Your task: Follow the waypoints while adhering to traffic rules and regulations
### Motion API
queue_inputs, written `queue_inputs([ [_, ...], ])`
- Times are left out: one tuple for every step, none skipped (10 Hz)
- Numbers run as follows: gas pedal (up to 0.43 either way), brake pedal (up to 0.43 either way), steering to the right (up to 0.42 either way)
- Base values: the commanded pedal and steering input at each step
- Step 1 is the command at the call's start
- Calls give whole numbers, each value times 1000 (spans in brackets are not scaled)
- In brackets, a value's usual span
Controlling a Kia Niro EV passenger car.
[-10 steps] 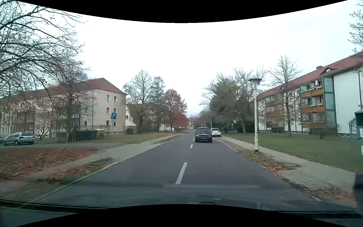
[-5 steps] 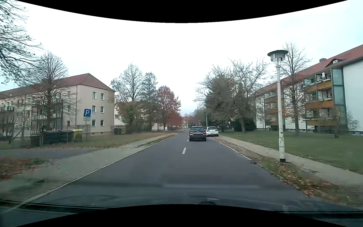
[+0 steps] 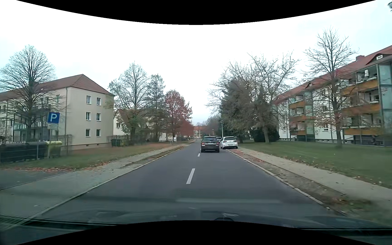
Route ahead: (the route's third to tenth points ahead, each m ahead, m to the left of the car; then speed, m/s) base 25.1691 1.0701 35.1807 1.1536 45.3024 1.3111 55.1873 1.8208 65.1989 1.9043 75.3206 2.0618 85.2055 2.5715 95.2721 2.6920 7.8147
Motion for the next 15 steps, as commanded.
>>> queue_inputs([
  [169, 0, 4],
  [169, 0, 3],
  [169, 0, 3],
  [169, 0, 2],
  [169, 0, 1],
  [169, 0, 0],
  [169, 0, -1],
  [169, 0, -1],
  [169, 0, -2],
  [169, 0, -2],
  [169, 0, -3],
  [169, 0, -5],
  [169, 0, -9],
  [169, 0, -10],
  [169, 0, -10],
])
